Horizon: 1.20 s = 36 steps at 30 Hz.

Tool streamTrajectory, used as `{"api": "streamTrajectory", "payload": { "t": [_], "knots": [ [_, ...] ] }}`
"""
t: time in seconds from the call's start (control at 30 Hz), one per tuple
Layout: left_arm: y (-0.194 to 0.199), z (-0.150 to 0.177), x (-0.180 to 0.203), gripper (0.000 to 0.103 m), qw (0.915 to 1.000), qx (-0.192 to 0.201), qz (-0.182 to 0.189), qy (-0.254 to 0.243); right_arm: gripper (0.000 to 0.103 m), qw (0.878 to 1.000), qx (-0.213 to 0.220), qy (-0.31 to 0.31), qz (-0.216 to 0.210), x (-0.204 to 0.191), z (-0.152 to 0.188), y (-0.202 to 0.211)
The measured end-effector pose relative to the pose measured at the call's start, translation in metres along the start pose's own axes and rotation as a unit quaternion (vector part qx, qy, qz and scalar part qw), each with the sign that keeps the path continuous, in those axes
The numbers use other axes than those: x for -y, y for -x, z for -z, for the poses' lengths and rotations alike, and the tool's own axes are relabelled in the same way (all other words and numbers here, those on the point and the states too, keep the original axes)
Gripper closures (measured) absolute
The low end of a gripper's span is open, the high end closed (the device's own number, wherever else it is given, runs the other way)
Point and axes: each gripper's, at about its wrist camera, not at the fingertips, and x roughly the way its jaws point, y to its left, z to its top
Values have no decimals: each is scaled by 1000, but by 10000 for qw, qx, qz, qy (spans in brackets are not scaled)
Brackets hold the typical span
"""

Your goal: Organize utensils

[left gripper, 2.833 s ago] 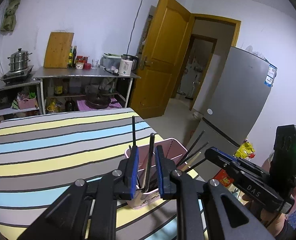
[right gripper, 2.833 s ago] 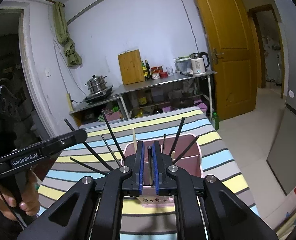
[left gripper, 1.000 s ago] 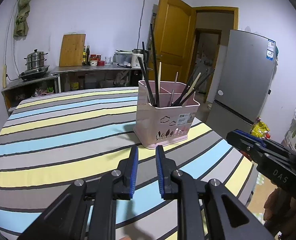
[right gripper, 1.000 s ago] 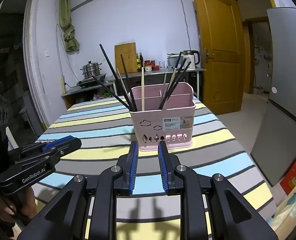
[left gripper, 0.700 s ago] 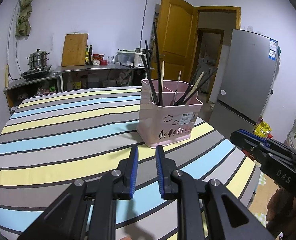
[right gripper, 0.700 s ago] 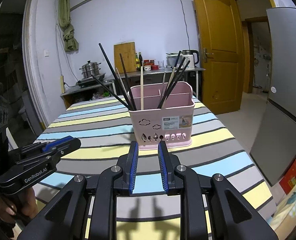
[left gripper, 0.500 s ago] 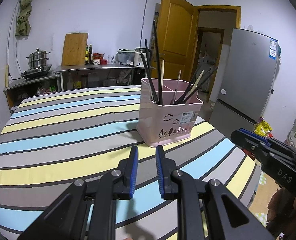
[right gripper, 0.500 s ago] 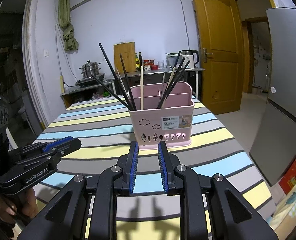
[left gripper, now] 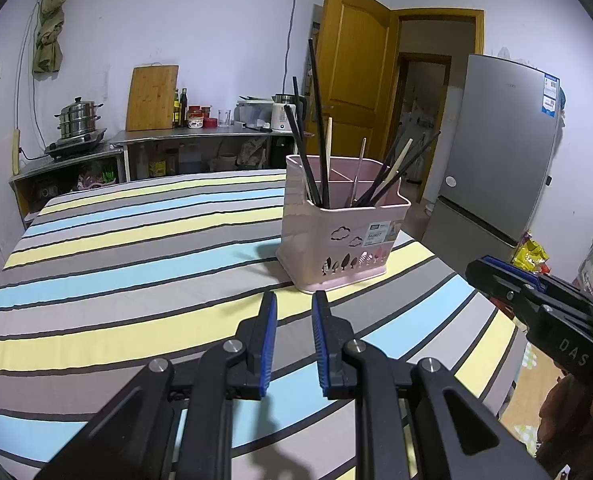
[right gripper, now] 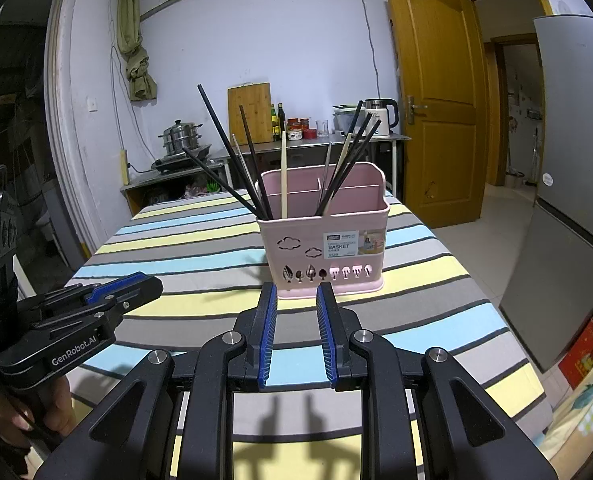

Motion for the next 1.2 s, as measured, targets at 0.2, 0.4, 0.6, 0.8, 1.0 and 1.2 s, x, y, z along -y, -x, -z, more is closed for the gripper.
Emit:
{"api": "streamTrajectory", "payload": {
  "t": [0.2, 0.4, 0.6, 0.8, 1.0, 1.2],
  "knots": [
    [-1, 0, -1, 84, 10000, -13, -16, 5, 82, 10000, -2, -5, -5, 0, 0, 0],
    [-2, 1, 0, 84, 10000, -43, -45, 1, 82, 10000, -11, 5, -5, -2, 1, 1],
    [-2, 0, 0, 84, 10000, -48, -35, -4, 82, 10000, -12, 6, -4, -2, 0, 1],
    [-2, 0, 1, 84, 10000, -46, -30, -7, 82, 10000, -14, 3, -4, -2, 0, 1],
    [-2, -1, 1, 84, 10000, -39, -23, -17, 82, 10000, -21, 14, 0, -2, 0, 1],
    [0, -1, 1, 84, 10000, -26, -9, -50, 82, 10000, -19, 14, -1, -2, -1, 1]
  ]
}}
